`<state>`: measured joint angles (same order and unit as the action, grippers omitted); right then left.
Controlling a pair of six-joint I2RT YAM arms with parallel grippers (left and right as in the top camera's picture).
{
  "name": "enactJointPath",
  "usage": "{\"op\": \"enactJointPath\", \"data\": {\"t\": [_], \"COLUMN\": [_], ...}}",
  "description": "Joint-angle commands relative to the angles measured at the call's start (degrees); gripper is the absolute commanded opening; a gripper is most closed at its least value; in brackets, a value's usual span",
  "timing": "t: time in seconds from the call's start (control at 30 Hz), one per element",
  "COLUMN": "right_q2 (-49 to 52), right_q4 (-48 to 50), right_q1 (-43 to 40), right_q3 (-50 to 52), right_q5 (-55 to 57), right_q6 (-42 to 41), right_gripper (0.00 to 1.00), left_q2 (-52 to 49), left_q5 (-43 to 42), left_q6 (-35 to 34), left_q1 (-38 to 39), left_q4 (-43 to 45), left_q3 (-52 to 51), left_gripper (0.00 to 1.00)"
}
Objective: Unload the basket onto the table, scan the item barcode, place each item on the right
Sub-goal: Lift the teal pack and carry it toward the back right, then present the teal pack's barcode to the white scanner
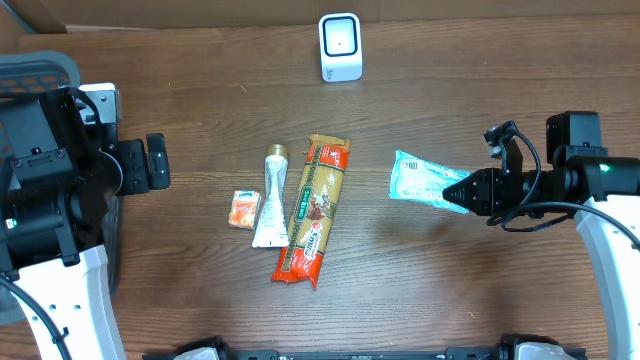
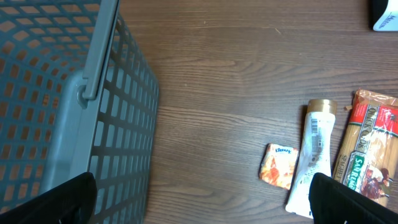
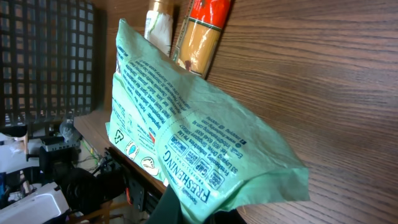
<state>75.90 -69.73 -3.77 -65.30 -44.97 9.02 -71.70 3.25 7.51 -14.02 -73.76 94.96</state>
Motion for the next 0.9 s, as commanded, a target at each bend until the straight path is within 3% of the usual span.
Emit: {"op": "enactJointPath", "data": {"t": [0.0, 0.27, 0.4, 0.87], "right_q2": [-0.9, -0.9, -1.4, -3.0], "right_q4": [0.2, -3.7, -6.1, -1.7], "right_q1": [0.0, 0.1, 3.5, 11.1], "right_q3": [-1.7, -12.7, -20.9, -21.4], "right_q5": [-0.4, 4.1, 5.6, 7.9], "right_q6": [-0.3, -2.6, 3.2, 2.1], "right_gripper": [0.04, 0.04, 0.04, 0.04], "left_q2": [-0.2, -0.2, -0.2, -0.2], "left_q5": [-0.3, -0.3, -0.3, -0.3], "left_q6": [0.6, 0.7, 0.7, 0.7], "left_q1": [-0.2, -0.2, -0.2, -0.2], "left_q4": [0.1, 0.1, 0.1, 0.1], "left_q3": [0.8, 0.8, 0.8, 0.8], "left_gripper": [1.00, 1.00, 1.00, 1.00]}}
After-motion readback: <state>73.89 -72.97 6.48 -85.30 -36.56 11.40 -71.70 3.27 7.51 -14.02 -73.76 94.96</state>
